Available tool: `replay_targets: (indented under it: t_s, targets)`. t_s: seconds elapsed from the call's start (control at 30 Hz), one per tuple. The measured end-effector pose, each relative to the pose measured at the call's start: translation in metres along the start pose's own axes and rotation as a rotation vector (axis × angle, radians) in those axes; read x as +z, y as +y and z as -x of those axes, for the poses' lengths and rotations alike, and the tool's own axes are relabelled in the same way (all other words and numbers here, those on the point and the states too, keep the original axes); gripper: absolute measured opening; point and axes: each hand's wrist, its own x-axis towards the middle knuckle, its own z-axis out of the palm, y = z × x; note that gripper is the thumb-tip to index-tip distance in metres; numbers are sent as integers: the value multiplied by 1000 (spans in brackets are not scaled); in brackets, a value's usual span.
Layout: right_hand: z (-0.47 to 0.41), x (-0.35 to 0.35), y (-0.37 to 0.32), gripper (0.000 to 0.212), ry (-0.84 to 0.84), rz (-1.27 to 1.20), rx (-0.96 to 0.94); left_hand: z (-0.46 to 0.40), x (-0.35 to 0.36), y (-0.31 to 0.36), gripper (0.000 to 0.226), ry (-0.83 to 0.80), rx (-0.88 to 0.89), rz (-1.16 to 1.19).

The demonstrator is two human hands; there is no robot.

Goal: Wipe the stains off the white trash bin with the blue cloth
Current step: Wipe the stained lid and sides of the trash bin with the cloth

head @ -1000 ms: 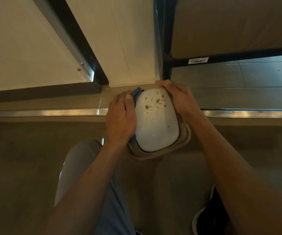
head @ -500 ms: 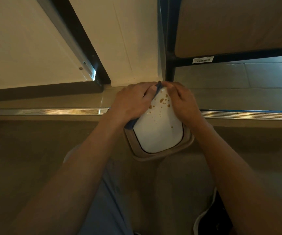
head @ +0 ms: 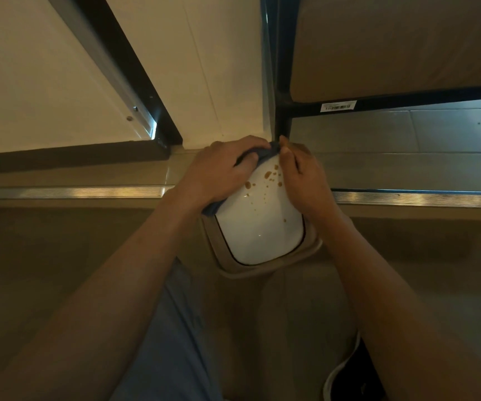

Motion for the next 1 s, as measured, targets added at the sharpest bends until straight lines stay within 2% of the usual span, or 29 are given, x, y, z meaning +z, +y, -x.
replay_targets:
  t_s: [0.07,0.13,0.23,0.3,0.4,0.47,0.6,0.63,0.73,0.8,0.87,1.0]
  targets:
    - [0,3,2,43,-13,11,-2,12,-3,-13,36,27,48,77]
    - [-1,5,4,45,-22,26,14,11,-4,-20,36,3,-22,80]
    - [-1,2,3,52,-27,1,41,-7,-2,-11,39,-84,-149,-73]
    - [-1,1,2,56,-14,-27,48,-11,-1,-1,38,-81,-91,-98]
    - [1,2,2,58,1,-45,44,2,-3,-6,36,-46,75,19]
    - [2,3,0,57,6,-39,37,12,-6,-17,35,-22,94,79]
    - [2,2,0,54,7,-37,54,-9,-3,-12,40,-131,-134,-78]
    - [2,2,0,54,12,-35,56,-15,-1,-6,41,-155,-144,-109]
    - [3,1,0,52,20,-59,47,-15,0,0,41,-126,-32,-99]
    - [3,1,0,52,21,-69,55,0,-4,-11,41,-100,59,6]
    - [2,3,-1,51,26,-74,59,10,-9,-21,40,-75,78,92]
    - [1,1,1,48,40,-59,56,-10,-6,-11,38,-118,-105,6]
